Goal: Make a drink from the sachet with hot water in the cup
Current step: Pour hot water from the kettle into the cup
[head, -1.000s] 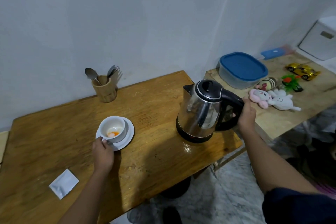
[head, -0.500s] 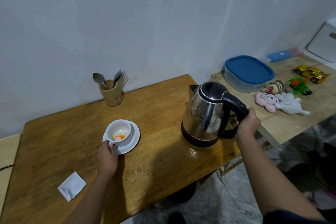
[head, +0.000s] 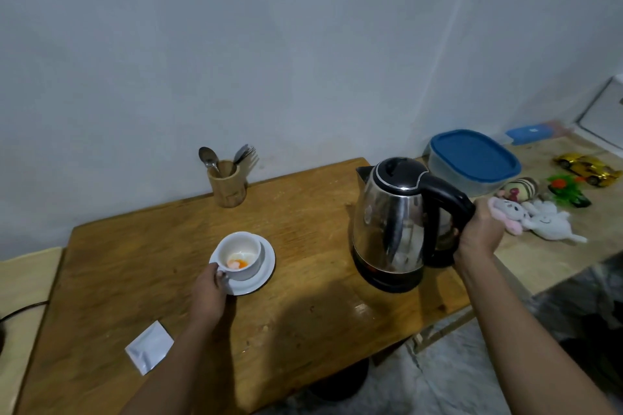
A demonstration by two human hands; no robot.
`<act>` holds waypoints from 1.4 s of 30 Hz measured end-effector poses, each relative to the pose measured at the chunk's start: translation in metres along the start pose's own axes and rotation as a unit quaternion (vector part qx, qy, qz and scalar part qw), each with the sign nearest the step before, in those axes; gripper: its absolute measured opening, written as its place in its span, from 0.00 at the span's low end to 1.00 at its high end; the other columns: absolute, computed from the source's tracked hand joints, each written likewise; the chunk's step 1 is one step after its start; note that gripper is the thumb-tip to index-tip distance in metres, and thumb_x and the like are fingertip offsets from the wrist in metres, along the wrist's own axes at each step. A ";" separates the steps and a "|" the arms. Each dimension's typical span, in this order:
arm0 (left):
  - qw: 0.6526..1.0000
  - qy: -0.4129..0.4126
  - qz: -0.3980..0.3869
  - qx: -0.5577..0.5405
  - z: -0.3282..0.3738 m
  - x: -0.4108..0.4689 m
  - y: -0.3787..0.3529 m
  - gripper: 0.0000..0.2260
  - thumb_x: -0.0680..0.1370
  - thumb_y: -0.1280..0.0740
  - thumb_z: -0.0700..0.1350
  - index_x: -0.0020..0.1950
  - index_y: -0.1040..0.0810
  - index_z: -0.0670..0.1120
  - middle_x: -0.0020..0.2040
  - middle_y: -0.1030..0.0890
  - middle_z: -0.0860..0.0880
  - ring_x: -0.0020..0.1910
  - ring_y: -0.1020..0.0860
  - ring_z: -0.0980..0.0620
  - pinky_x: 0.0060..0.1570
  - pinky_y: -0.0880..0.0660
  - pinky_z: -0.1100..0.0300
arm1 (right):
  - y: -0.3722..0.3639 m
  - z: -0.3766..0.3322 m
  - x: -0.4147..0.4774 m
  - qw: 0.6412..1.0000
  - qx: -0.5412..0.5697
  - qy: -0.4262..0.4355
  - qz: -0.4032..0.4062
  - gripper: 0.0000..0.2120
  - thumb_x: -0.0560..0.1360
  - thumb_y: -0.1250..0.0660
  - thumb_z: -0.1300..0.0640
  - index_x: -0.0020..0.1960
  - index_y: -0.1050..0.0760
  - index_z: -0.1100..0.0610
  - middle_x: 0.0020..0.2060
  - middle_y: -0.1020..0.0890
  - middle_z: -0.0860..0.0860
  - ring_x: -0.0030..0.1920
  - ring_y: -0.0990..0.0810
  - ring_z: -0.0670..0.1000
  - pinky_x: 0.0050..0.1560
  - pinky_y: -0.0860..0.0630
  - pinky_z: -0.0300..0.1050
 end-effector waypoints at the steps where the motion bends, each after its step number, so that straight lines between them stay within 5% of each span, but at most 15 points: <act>1: 1.000 0.002 -0.003 0.001 -0.001 0.001 0.000 0.12 0.80 0.46 0.39 0.57 0.25 0.39 0.57 0.21 0.36 0.51 0.25 0.43 0.46 0.33 0.54 | -0.004 -0.004 -0.003 1.000 0.004 0.004 -0.008 0.14 0.72 0.40 0.57 0.27 0.33 0.53 0.25 0.30 0.50 0.26 0.33 0.48 0.29 0.38 0.43; 8: 0.999 0.011 -0.037 0.003 0.002 0.003 0.008 0.13 0.80 0.45 0.40 0.61 0.26 0.40 0.60 0.22 0.38 0.52 0.26 0.47 0.49 0.33 0.56 | -0.038 -0.010 -0.032 0.996 -0.048 0.034 -0.069 0.14 0.72 0.39 0.55 0.28 0.32 0.54 0.24 0.29 0.51 0.16 0.32 0.42 0.27 0.38 0.43; 16: 0.998 0.015 -0.067 0.015 0.001 0.009 0.018 0.15 0.80 0.46 0.40 0.65 0.28 0.40 0.65 0.25 0.39 0.63 0.27 0.41 0.54 0.35 0.57 | -0.078 0.017 -0.060 0.978 -0.142 0.056 -0.143 0.13 0.69 0.38 0.51 0.28 0.30 0.54 0.26 0.28 0.51 0.30 0.28 0.53 0.37 0.31 0.50; 23: 0.997 0.009 -0.071 0.019 -0.004 0.015 0.022 0.14 0.80 0.45 0.40 0.61 0.25 0.39 0.61 0.23 0.39 0.51 0.29 0.50 0.51 0.35 0.59 | -0.104 0.028 -0.077 0.955 -0.230 0.079 -0.168 0.17 0.67 0.39 0.47 0.27 0.29 0.59 0.32 0.23 0.61 0.35 0.24 0.61 0.40 0.26 0.56; 29: 0.997 0.000 -0.081 0.007 -0.013 0.022 0.022 0.13 0.80 0.44 0.40 0.58 0.23 0.40 0.58 0.21 0.39 0.51 0.27 0.49 0.50 0.34 0.58 | -0.125 0.027 -0.084 0.928 -0.299 0.094 -0.200 0.18 0.68 0.40 0.46 0.29 0.29 0.60 0.34 0.24 0.61 0.37 0.25 0.59 0.46 0.23 0.59; 35: 0.996 0.011 -0.089 0.005 -0.016 0.027 0.022 0.13 0.80 0.44 0.40 0.58 0.23 0.41 0.58 0.21 0.40 0.54 0.25 0.46 0.51 0.32 0.58 | -0.141 0.022 -0.089 0.913 -0.311 0.143 -0.222 0.27 0.63 0.42 0.45 0.33 0.25 0.72 0.28 0.25 0.62 0.31 0.28 0.61 0.34 0.31 0.52; 38: 0.996 0.013 -0.091 0.006 -0.018 0.029 0.022 0.13 0.80 0.44 0.41 0.58 0.23 0.42 0.59 0.21 0.40 0.55 0.25 0.45 0.52 0.32 0.58 | -0.147 0.023 -0.090 0.901 -0.329 0.150 -0.241 0.22 0.66 0.42 0.47 0.29 0.27 0.66 0.23 0.29 0.58 0.30 0.29 0.59 0.32 0.34 0.47; 42: 0.996 0.011 -0.090 0.007 -0.017 0.031 0.021 0.13 0.80 0.44 0.41 0.59 0.23 0.42 0.59 0.21 0.41 0.52 0.27 0.49 0.51 0.33 0.58 | -0.150 0.024 -0.089 0.906 -0.328 0.110 -0.242 0.18 0.72 0.39 0.49 0.27 0.34 0.55 0.15 0.26 0.50 0.27 0.32 0.52 0.41 0.29 0.49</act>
Point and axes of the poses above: each hand's wrist, its own x-axis towards the middle knuckle, its own y-axis out of the back of the hand, z = x × y, the point moved 5 cm from there along x, towards the middle knuckle
